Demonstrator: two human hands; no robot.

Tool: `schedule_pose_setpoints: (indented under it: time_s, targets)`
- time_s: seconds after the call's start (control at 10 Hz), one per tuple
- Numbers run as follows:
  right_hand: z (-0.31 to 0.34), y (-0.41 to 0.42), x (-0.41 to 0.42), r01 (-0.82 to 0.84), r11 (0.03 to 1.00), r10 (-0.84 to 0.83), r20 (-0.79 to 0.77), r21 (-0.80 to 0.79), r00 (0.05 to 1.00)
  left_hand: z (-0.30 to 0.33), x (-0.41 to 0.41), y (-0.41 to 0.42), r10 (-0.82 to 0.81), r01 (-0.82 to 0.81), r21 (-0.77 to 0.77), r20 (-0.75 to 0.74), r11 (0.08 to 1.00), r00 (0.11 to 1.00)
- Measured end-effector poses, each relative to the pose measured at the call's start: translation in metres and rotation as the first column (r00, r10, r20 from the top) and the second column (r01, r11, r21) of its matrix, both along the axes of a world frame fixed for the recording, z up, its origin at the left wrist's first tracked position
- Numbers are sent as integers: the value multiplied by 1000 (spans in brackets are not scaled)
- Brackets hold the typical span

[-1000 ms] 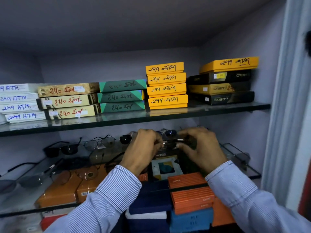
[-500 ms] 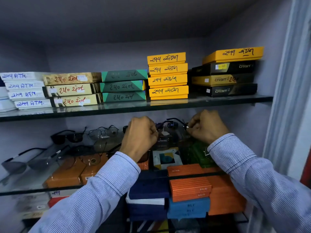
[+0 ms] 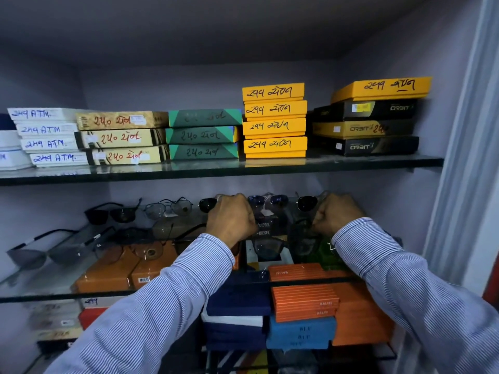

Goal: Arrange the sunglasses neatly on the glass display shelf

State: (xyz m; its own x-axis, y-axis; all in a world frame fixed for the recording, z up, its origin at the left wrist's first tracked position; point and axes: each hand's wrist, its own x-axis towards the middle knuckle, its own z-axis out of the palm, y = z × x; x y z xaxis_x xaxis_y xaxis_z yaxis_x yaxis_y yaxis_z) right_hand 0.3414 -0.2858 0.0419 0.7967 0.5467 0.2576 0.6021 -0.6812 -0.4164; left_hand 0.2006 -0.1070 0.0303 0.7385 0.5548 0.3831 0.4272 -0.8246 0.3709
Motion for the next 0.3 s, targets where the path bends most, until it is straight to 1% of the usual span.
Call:
schedule_pose_setpoints:
  time_s: [0.1,0.2,0.3]
  targets:
    - [-6,4,6,-12,1000,12,53,-10,999,-6,5,2,11,-10,26,-28,1000,1000]
    - [-6,8,4,5,1000,-4,12,-26,1000,-7,6,0,22,-20,26,-62,999,998]
    - [-6,2,0,31,998,-33,34,59,999,-8,1,-5,38,-37,79,-13,996,999]
